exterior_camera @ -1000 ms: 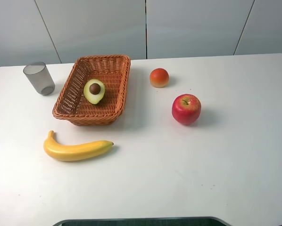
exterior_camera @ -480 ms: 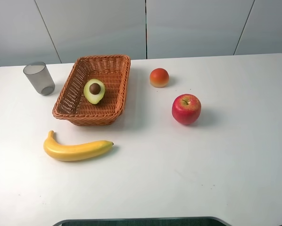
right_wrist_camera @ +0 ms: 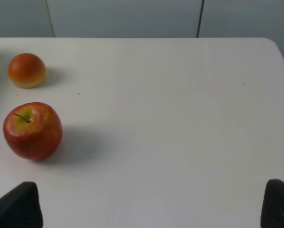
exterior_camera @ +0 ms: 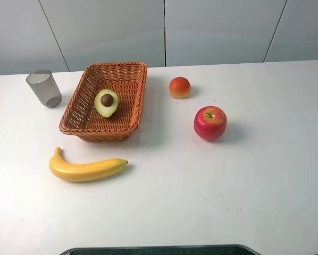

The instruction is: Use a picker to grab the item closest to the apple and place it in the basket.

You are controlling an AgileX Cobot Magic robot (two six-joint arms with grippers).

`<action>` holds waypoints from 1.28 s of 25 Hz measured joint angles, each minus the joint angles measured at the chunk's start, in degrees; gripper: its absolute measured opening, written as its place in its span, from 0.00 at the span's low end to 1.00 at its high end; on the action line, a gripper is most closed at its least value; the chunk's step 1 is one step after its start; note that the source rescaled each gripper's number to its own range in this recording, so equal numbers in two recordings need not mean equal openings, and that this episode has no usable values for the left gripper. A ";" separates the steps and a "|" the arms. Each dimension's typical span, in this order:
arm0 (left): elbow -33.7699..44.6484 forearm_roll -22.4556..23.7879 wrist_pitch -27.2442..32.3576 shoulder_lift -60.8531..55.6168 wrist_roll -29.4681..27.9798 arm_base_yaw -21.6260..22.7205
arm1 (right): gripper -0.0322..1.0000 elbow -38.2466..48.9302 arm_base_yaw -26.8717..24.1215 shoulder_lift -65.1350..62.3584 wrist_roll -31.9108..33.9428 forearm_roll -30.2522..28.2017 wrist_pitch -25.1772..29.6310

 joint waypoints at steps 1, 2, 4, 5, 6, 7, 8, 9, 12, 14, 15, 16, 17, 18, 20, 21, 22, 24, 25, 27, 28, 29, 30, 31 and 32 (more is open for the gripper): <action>0.00 0.00 0.00 0.00 0.00 0.00 | 1.00 0.00 -0.51 0.00 0.11 0.00 0.00; 0.00 0.00 0.00 0.00 0.00 0.00 | 1.00 0.00 -0.94 0.00 0.11 0.00 0.00; 0.00 0.00 0.00 0.00 0.00 0.00 | 1.00 0.00 -1.05 0.00 0.22 0.00 0.00; 0.00 0.00 0.00 0.00 0.00 0.00 | 1.00 0.00 -1.05 0.00 0.22 0.00 0.00; 0.00 0.00 0.00 0.00 0.00 0.00 | 1.00 0.00 -1.05 0.00 0.22 0.00 0.00; 0.00 0.00 0.00 0.00 0.00 0.00 | 1.00 0.00 -1.05 0.00 0.22 0.00 0.00; 0.00 0.00 0.00 0.00 0.00 0.00 | 1.00 0.00 -1.05 0.00 0.22 0.00 0.00; 0.00 0.00 0.00 0.00 0.00 0.00 | 1.00 0.00 -1.05 0.00 0.22 0.00 0.00; 0.00 0.00 0.00 0.00 0.00 0.00 | 1.00 0.00 -1.05 0.00 0.22 0.00 0.00; 0.00 0.00 0.00 0.00 0.00 0.00 | 1.00 0.00 -1.05 0.00 0.22 0.00 0.00; 0.00 0.00 0.00 0.00 0.00 0.00 | 1.00 0.00 -1.05 0.00 0.22 0.00 0.00; 0.00 0.00 0.00 0.00 0.00 0.00 | 1.00 0.00 -1.05 0.00 0.22 0.00 0.00; 0.00 0.00 0.00 0.00 0.00 0.00 | 1.00 0.00 -1.05 0.00 0.22 0.00 0.00; 0.00 0.00 0.00 0.00 0.00 0.00 | 1.00 0.00 -1.05 0.00 0.22 0.00 0.00; 0.00 0.00 0.00 0.00 0.00 0.00 | 1.00 0.00 -1.05 0.00 0.32 0.00 0.00; 0.00 0.00 0.00 0.00 0.00 0.00 | 1.00 0.00 -1.05 0.00 0.43 0.00 0.00; 0.00 0.00 0.00 0.00 0.00 0.00 | 1.00 0.00 -1.05 0.00 0.43 0.00 0.00; 0.00 0.00 0.00 0.00 0.00 0.00 | 1.00 0.00 -1.05 0.00 0.43 0.00 0.00; 0.00 0.00 0.00 0.00 0.00 0.00 | 1.00 0.00 -1.05 0.00 0.43 0.00 0.00; 0.00 0.00 0.00 0.00 0.00 0.00 | 1.00 0.00 -1.05 0.00 0.43 0.00 0.00; 0.00 0.00 0.00 0.00 0.00 0.00 | 1.00 0.00 -1.05 0.00 0.43 0.00 0.00; 0.00 0.00 0.00 0.00 0.00 0.00 | 1.00 0.00 -1.05 0.00 0.43 0.00 0.00; 0.00 0.00 0.00 0.00 0.00 0.00 | 1.00 0.00 -1.05 0.00 0.43 0.00 0.00; 0.00 0.00 0.00 0.00 0.00 0.00 | 1.00 0.00 -1.05 0.00 0.43 0.00 0.00; 0.00 0.00 0.00 0.00 -0.11 0.00 | 1.00 0.00 -1.05 0.00 0.43 0.00 0.00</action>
